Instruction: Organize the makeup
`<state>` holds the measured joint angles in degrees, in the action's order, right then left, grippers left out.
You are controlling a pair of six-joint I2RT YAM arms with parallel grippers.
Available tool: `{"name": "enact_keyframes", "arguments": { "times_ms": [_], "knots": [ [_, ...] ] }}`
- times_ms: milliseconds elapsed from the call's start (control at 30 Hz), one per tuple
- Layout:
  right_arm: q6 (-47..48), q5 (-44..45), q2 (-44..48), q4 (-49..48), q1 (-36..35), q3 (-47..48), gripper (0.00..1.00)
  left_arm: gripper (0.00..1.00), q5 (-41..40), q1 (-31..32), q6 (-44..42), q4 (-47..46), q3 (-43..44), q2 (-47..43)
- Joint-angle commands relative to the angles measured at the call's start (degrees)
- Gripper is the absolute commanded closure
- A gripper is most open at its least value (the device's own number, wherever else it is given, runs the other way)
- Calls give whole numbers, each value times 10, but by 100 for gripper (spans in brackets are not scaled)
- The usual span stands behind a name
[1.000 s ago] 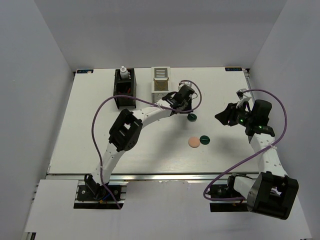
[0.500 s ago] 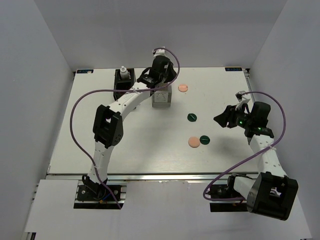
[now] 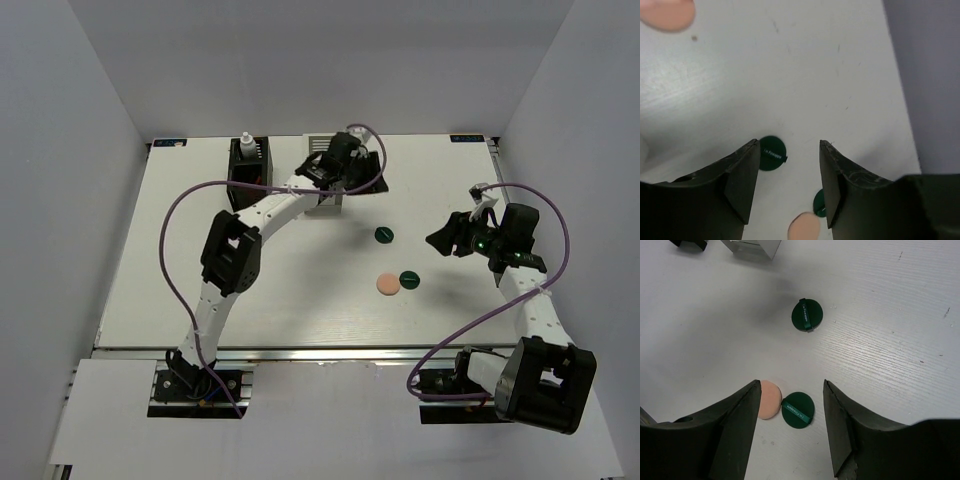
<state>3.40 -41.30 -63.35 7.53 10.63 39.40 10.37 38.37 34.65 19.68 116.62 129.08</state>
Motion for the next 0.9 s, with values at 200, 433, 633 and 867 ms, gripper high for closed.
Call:
{"name": "enact_keyframes", "arguments": {
  "times_ms": [200,433,633,867],
  "knots": [
    [4,-3,-4,-10,4,-2,41,38,6,36,-71,121,-2,58],
    [3,-3,-2,-7,4,-2,41,38,0,46,-72,120,27,94],
    [2,-2,-3,-8,3,-2,42,38,-8,54,-73,122,24,110],
    [-6,-4,-5,-15,4,-5,42,38,-13,65,-73,112,34,135]
  ]
}}
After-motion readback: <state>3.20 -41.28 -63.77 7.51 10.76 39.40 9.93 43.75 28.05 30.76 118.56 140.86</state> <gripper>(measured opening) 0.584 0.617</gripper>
